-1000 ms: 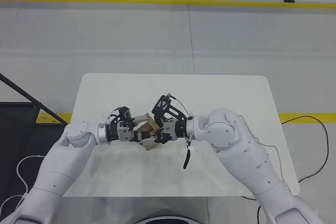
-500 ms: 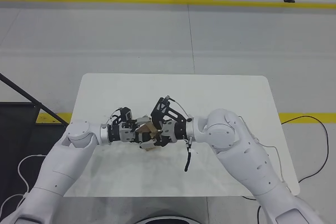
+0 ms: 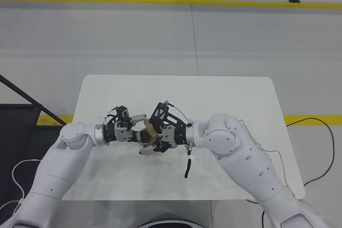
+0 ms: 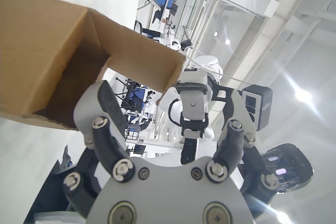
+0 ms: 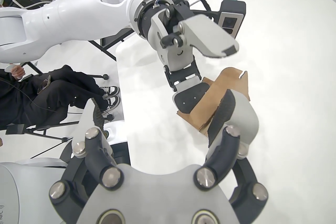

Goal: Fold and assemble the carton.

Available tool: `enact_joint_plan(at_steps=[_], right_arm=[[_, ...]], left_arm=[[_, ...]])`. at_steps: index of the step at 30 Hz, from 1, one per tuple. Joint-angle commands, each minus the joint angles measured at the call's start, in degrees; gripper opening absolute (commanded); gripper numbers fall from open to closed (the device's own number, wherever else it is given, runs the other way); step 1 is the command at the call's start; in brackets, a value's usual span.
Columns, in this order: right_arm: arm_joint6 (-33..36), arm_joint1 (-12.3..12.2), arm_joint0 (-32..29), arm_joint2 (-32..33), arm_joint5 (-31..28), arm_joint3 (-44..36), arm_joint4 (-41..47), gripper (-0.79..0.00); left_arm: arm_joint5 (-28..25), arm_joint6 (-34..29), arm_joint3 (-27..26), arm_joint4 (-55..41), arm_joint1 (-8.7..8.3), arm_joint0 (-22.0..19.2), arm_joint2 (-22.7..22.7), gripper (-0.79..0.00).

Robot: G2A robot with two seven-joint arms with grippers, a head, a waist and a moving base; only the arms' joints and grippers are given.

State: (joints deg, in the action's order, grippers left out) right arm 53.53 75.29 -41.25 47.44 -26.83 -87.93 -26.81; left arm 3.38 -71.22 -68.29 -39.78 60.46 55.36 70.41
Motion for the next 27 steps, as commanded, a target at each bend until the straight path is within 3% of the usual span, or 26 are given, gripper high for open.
enact_joint_plan(at_steps=[1,13,27], right_arm=[[0.08,0.02,0.07,-0.25,0.42,-0.22,-0.37,0.0],[0.35,0.7,0.89,-3.55,5.09,-2.26,-5.24,0.0],[-0.06,1.9,2.3,-6.49,6.69,-1.29,-6.49,0.0]], left_arm=[[0.05,-1.12,-0.17,-1.1,-0.29,0.46,1.33,0.0],[-0.2,-2.05,-0.99,-7.49,-1.2,3.19,7.03,0.0],[0.87,0.14,0.76,-5.59,-0.31,0.71,2.71,0.0]])
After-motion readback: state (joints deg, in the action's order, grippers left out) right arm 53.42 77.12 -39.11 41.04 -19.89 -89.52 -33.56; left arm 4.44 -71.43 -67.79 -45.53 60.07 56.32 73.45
